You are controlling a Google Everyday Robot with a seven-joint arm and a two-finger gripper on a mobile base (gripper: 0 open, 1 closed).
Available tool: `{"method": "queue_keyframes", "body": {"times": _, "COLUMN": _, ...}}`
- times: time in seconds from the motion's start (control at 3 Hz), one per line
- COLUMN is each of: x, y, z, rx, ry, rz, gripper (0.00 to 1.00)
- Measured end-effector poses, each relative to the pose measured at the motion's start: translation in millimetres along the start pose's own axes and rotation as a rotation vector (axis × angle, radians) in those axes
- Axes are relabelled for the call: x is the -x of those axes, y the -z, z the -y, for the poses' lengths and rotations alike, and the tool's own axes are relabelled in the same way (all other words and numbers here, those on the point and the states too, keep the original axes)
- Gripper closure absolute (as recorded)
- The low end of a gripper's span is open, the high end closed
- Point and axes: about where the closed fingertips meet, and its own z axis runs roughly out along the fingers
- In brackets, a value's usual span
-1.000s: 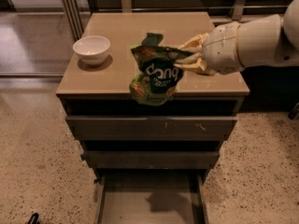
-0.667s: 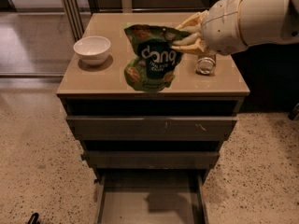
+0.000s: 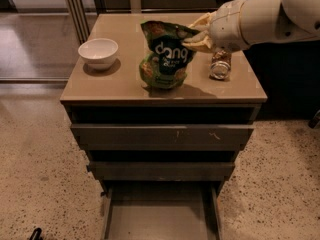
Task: Pick green rice chip bag from bottom drawer and place on counter
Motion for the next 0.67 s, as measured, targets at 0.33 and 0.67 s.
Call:
{"method": "queue_keyframes", "body": {"times": 0.33, "x": -19, "y": -20, "z": 12, "rx": -0.007, "ry": -0.042, "rz": -0.016, "gripper": 1.0}}
{"method": "queue_keyframes", "body": {"times": 0.67, "x": -42, "y": -45, "z": 21, "rx": 0.009, "ry": -0.091, "rz": -0.057, "gripper": 0.98}}
